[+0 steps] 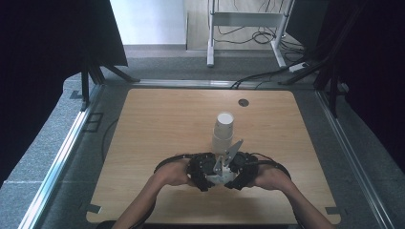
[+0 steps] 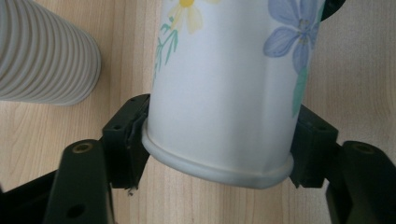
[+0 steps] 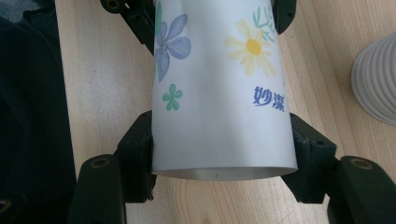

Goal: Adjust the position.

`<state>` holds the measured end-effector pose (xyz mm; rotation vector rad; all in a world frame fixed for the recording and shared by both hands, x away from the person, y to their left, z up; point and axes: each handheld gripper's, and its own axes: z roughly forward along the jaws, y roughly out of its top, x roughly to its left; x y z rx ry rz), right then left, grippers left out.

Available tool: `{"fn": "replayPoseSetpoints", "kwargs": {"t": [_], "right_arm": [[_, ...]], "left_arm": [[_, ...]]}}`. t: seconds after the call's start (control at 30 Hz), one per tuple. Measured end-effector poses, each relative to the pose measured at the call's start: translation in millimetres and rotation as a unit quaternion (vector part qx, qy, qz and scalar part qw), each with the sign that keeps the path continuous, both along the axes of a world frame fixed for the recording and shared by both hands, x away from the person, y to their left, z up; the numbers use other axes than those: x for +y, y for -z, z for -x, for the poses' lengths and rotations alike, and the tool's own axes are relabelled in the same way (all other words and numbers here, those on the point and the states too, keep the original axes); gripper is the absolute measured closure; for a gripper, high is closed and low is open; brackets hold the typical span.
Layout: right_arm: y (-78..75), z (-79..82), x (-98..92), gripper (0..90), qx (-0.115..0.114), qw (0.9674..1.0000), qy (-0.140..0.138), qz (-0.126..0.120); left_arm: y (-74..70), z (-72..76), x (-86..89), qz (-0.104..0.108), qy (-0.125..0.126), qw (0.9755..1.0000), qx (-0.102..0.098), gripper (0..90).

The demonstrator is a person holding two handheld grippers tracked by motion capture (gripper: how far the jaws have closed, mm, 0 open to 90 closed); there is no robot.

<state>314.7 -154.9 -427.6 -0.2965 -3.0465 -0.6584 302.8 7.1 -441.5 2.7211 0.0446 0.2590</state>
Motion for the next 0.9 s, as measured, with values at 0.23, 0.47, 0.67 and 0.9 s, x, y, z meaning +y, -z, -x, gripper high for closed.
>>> {"fn": "replayPoseSetpoints", "kwargs": {"t": [0.23, 0.47, 0.67, 0.9], "right_arm": [[-4.5, 0.2, -5.1, 36.7, -0.004, 0.9998, -0.003, -0.018], [-10.7, -0.1, -11.8, 36.6, -0.013, 0.9989, -0.009, -0.045], [-16.0, -0.3, -20.4, 36.5, -0.018, 0.9972, -0.004, -0.073], [-19.4, 2.0, -30.9, 36.5, -0.027, 0.9932, -0.005, -0.113]], "left_arm": [[-6.8, -3.6, 4.4, 0.015, -0.002, 0.9999, 0.005, 21.1], [-16.8, -8.7, 15.1, 0.071, -0.020, 0.9969, 0.026, 14.0], [-24.5, -10.7, 26.2, 0.131, -0.027, 0.9897, 0.051, 13.9], [-25.7, -13.9, 35.5, 0.171, -0.037, 0.9821, 0.071, 13.9]]}}
